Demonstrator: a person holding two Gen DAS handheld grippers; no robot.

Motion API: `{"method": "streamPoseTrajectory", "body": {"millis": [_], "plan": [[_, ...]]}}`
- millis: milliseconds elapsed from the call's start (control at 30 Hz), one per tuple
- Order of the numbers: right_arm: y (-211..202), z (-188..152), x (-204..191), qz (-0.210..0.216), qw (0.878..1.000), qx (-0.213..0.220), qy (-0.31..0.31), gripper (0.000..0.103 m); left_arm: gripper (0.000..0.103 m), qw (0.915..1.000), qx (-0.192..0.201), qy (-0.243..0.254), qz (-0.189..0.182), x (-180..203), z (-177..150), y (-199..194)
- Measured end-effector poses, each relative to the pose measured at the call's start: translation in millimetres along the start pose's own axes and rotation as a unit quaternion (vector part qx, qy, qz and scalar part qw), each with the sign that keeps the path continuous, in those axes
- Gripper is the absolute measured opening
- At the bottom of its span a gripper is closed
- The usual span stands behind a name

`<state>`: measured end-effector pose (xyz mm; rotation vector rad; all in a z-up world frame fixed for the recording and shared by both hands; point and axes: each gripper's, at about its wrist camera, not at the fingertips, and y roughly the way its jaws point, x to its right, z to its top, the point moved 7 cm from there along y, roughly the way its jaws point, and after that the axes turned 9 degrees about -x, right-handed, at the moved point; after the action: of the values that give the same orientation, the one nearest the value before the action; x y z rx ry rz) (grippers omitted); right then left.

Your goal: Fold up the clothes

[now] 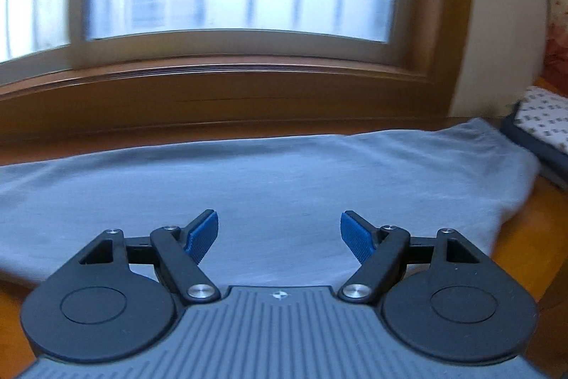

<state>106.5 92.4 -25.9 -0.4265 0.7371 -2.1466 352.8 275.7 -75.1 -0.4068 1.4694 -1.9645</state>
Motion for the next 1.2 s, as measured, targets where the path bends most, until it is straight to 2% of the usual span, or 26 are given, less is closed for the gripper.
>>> {"method": "streamPoseTrajectory", "body": {"millis": [167,300,500,567,600,833,1000,1067,1133,1200], "plan": [[-23,-12,-63,-0.003,0.999,-0.009,0.035,0.079,0.103,0.9971,0.02,0.034,-0.065,-16,-6,2],[-45,-22,-117,-0.046,0.996,-0.016,0.075,0.079,0.103,0.9898,0.047,0.111,-0.075,-23,-17,-3],[-80,-37,-190,-0.073,0.995,-0.028,0.055,0.079,0.103,0.9862,0.047,0.122,-0.101,-30,-25,-6],[-88,-42,-205,-0.08,0.995,-0.031,0.041,0.084,0.103,0.9854,0.048,0.125,-0.104,-27,-26,1],[-89,-43,-208,-0.086,0.995,-0.032,0.037,0.086,0.103,0.9854,0.048,0.124,-0.107,-29,-27,1],[-90,-46,-217,-0.089,0.994,-0.043,0.042,0.086,0.103,0.985,0.046,0.128,-0.106,-32,-29,-3],[-89,-50,-215,-0.075,0.994,-0.052,0.055,0.086,0.103,0.9853,0.04,0.13,-0.103,-32,-27,-5],[-87,-50,-213,-0.064,0.995,-0.051,0.058,0.086,0.103,0.9856,0.044,0.121,-0.109,-41,-29,-15],[-84,-49,-212,-0.044,0.996,-0.044,0.064,0.086,0.103,0.9842,0.066,0.113,-0.119,-57,-31,-28],[-80,-48,-217,-0.013,0.997,-0.036,0.062,0.086,0.103,0.9845,0.081,0.109,-0.111,-82,-36,-38]]}}
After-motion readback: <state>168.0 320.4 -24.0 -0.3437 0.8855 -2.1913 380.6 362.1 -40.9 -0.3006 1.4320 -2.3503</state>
